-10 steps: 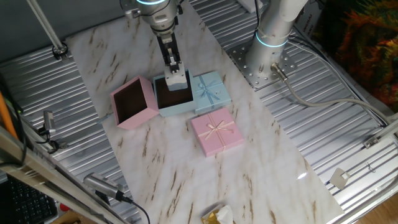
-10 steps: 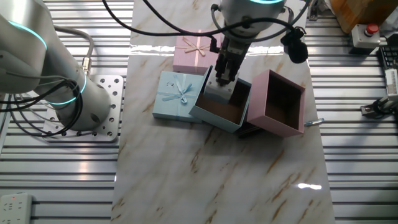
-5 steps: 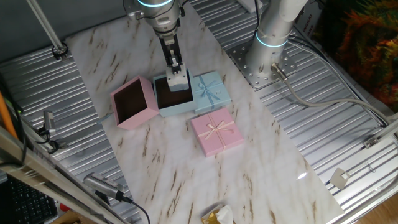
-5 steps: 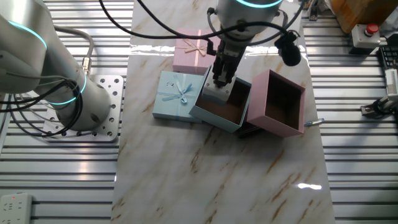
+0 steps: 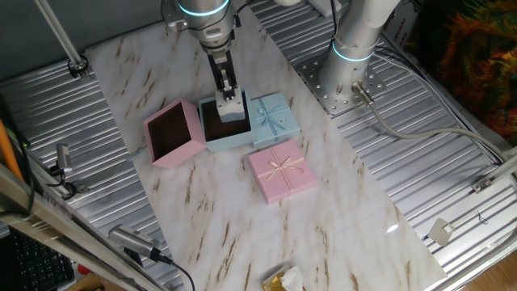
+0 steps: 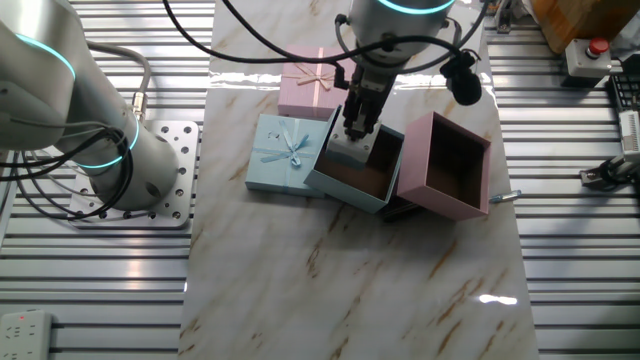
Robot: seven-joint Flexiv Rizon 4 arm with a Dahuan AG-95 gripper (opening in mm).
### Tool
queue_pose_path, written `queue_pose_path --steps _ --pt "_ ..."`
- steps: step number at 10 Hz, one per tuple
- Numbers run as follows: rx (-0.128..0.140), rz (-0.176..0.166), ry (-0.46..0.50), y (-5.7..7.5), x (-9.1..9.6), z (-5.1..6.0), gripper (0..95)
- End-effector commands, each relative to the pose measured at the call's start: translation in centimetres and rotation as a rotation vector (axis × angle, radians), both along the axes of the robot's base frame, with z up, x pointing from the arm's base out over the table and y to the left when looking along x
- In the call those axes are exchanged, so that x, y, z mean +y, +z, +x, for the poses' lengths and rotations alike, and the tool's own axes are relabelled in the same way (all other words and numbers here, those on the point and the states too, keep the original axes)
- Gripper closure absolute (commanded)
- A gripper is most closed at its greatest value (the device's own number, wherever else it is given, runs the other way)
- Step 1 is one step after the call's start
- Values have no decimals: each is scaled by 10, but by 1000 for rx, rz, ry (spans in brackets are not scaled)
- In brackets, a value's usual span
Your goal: Move an object from one box to another
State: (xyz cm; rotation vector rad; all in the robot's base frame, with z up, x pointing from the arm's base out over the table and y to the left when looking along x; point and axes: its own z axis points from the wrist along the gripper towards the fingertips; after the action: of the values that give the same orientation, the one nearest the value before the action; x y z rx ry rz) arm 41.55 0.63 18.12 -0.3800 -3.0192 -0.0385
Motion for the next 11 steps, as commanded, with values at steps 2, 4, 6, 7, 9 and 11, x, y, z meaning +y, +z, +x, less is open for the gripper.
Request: queue_pose_path --steps 2,4,6,7,9,11 --pt "-4 -5 0 -6 1 -2 950" --pt "-4 -9 2 -10 2 -4 950" --pt "-5 -10 3 -12 3 -3 950" --pt "-4 -10 3 -13 4 -3 950" --pt "-5 -12 3 -16 5 -1 950" --pt "-5 -14 4 -17 7 1 950"
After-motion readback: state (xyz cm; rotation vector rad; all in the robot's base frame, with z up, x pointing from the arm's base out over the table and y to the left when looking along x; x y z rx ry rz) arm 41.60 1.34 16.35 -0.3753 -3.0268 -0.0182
